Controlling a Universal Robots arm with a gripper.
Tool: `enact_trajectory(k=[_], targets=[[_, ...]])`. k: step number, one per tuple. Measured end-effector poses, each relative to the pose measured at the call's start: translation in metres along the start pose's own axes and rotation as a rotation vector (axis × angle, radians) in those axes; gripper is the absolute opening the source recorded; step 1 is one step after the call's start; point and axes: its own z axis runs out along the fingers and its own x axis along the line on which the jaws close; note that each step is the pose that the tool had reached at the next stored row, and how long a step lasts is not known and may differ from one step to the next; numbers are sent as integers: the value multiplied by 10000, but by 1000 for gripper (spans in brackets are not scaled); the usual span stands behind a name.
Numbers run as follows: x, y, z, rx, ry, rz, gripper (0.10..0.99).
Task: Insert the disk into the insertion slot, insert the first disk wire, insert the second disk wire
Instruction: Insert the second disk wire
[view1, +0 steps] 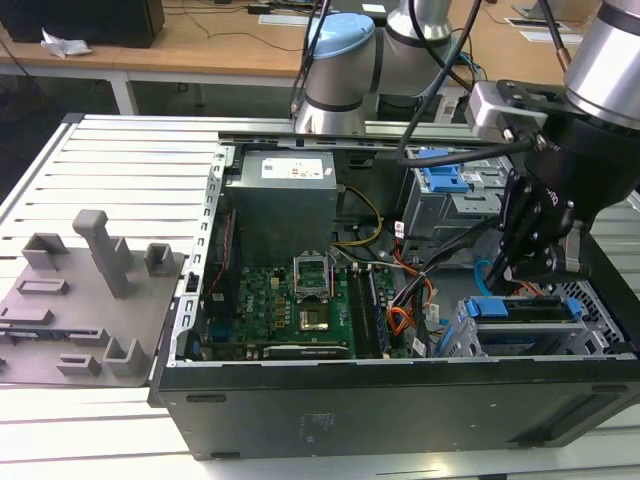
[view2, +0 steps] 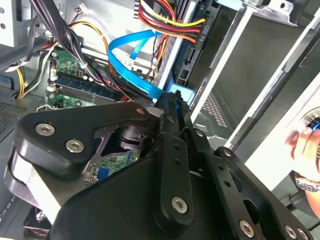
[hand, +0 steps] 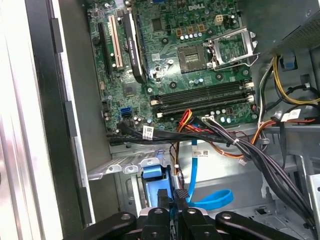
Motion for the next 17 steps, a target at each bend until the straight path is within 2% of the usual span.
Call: enact_trajectory(k=[7,15,17], targets=[[-4,-49,35,0,2,0,161],[-36,-197,62,-8,3,-16,161],[-42,-222,71,9,18,-283,161]])
